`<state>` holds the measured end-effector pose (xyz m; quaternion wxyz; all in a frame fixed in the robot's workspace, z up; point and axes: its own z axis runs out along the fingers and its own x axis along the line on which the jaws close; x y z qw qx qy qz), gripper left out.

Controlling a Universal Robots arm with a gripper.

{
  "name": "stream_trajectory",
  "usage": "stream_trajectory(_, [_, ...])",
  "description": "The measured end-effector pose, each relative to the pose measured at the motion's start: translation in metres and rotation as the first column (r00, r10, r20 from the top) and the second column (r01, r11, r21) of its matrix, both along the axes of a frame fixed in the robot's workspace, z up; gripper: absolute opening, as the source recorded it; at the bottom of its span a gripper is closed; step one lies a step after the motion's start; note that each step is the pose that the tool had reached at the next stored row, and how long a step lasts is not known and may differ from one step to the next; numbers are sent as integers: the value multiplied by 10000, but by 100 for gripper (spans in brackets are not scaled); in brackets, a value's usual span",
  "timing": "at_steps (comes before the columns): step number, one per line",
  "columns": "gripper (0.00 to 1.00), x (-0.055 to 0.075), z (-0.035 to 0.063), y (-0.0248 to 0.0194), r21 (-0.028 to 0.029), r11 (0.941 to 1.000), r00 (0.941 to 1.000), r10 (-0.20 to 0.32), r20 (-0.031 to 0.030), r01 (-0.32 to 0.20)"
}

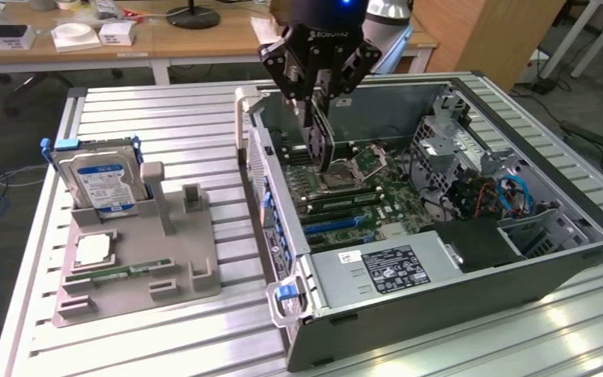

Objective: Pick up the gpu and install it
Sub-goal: 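Pick up the gpu and move the gpu toward the slot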

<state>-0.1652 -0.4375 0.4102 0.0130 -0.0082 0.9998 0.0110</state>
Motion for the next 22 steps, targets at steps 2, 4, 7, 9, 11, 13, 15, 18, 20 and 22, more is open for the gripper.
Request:
stream_trajectory(2, [26,30,0,0,0,10000,10000,1,0,-1])
stream_trajectory(4, [26,61,0,0,0,10000,10000,0,0,0])
stream_trajectory(7, [26,108,0,0,0,10000,10000,0,1,0])
stream_trajectory(9, [26,140,0,0,0,10000,10000,-1,0,1])
stream_trajectory(11, [26,178,0,0,-1,10000,10000,0,-1,0])
stream_trajectory(13, [26,216,0,0,0,10000,10000,0,0,0])
stream_trajectory(15, [26,260,0,0,-1,10000,10000,0,0,0])
stream_trajectory(18, [26,354,0,0,-1,10000,10000,-1,-39,1])
stream_trajectory(20, [26,393,0,0,0,10000,10000,1,-48,-1])
stream_trajectory(22, [26,418,0,0,-1,10000,10000,0,-48,0])
